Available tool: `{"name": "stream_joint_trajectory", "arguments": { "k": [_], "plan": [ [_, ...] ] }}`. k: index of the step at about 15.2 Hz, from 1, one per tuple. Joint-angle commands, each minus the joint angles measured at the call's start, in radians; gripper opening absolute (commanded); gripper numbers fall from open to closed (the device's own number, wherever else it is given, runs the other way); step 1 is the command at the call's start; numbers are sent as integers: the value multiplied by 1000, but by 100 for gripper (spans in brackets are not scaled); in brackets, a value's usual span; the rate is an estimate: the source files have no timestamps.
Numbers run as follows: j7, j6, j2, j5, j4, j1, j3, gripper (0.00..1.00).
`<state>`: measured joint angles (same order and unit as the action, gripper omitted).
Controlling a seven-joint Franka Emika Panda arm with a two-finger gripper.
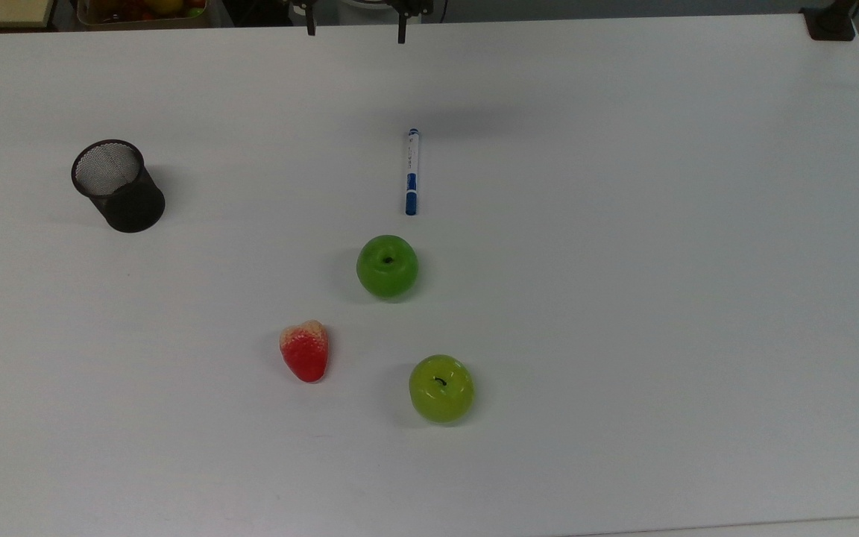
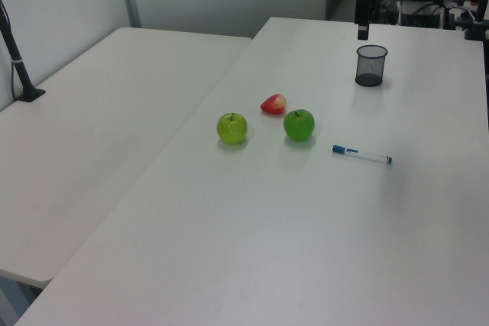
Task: Place marker
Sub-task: 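Move the open gripper toward the blue-capped white marker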
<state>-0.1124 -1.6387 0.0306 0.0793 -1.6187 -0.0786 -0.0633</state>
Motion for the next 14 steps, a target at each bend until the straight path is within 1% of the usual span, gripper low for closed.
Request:
{"name": "stream_joint_trajectory", "arguments": {
  "k": [1,8,10,14],
  "plan": [
    [17,2,-6,-19,-6,-15,31,100],
    [31,-10,-3,-19,-10,-13,33,100],
    [28,-36,3,-21,-19,-9,31,100],
    [17,-101,9,-32,-85,-20,20,100]
  ]
}}
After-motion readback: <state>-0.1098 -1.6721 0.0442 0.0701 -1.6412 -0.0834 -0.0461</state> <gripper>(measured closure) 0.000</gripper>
